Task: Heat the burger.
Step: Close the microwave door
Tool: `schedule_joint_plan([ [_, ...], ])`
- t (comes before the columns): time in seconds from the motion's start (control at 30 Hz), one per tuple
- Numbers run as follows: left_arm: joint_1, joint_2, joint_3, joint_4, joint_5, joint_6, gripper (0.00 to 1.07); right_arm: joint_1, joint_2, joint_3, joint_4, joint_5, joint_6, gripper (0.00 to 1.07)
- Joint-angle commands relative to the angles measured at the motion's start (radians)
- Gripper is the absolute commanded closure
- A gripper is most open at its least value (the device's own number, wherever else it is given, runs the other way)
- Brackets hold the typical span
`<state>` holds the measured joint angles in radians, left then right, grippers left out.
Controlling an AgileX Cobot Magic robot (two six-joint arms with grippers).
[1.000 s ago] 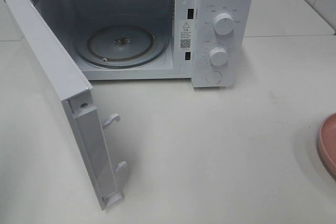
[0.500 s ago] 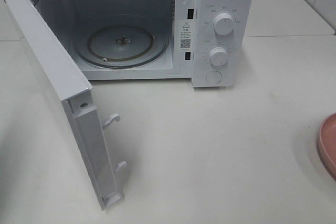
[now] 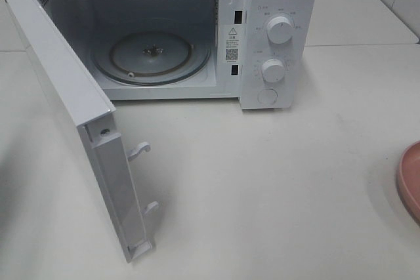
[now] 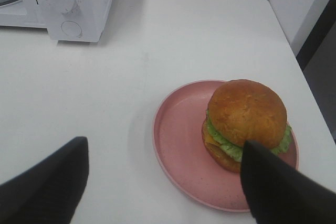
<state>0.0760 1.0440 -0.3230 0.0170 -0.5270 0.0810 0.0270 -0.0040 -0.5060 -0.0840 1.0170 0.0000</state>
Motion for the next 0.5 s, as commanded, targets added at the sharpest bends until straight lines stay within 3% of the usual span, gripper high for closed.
schedule_joint_plan([
  [0.03,0.003,0.126,0.033,0.005,-0.196,-0.008,1.07,-0.002,-0.026,0.002,0.003,-0.011,0.000,0.31],
  [0.27,0.003,0.316,0.034,0.085,-0.319,-0.021,1.07,-0.002,-0.026,0.002,0.003,-0.011,0.000,0.31],
  [0.3,0.003,0.365,0.034,0.115,-0.351,-0.056,1.07,-0.002,-0.026,0.002,0.003,-0.011,0.000,0.31],
  [0.37,0.003,0.384,0.034,0.128,-0.362,-0.073,1.07,-0.002,-0.026,0.002,0.003,-0.011,0.000,0.31],
  [0.4,0.003,0.426,0.034,0.169,-0.390,-0.113,1.07,-0.002,-0.026,0.002,0.003,-0.011,0.000,0.31],
  [0.47,0.003,0.444,0.034,0.200,-0.404,-0.122,1.07,-0.002,-0.026,0.002,0.003,-0.011,0.000,0.31],
  [0.5,0.003,0.474,0.034,0.264,-0.433,-0.136,1.07,-0.002,-0.026,0.002,0.003,-0.011,0.000,0.31],
])
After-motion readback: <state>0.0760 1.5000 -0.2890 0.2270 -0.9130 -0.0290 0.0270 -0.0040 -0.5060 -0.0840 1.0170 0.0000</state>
